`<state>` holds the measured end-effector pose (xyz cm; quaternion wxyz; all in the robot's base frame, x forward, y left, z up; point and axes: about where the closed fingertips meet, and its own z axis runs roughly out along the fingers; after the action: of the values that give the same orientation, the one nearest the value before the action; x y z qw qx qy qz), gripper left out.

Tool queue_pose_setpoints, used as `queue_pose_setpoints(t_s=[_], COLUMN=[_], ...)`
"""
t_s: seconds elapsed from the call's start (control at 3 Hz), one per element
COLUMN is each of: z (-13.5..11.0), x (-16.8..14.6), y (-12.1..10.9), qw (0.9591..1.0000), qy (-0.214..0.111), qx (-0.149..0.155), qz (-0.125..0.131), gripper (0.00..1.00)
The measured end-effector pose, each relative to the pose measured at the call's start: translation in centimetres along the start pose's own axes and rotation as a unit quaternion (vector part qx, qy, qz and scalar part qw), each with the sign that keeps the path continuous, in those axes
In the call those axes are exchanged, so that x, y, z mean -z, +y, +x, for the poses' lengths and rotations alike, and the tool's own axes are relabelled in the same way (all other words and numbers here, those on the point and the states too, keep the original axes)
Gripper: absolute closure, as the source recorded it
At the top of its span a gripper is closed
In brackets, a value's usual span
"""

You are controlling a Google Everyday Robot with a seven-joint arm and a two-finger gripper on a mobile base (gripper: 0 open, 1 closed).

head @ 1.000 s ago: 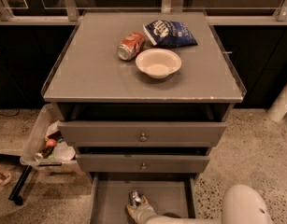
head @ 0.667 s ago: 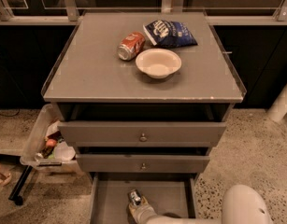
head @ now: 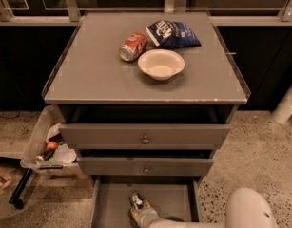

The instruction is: Pick redbull can from bottom drawer and place on counter

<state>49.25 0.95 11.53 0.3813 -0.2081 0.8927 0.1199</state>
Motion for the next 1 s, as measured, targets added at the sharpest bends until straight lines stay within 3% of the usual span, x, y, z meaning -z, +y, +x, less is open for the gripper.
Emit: queue_pose_setpoints(t_s=[0.33,0.67,1.0], z=[-0.2,-0.5,2.4], x=[0.2,3.0,11.7], y=[0.0,-0.9,-5.1], qw=[1.0000,0.9990,0.9941], qy=[0.000,0.009,0.051], qx=[0.000,0.026,0.064], qz=[0.000,-0.034,-0.072], gripper=[1.00,1.00,1.00])
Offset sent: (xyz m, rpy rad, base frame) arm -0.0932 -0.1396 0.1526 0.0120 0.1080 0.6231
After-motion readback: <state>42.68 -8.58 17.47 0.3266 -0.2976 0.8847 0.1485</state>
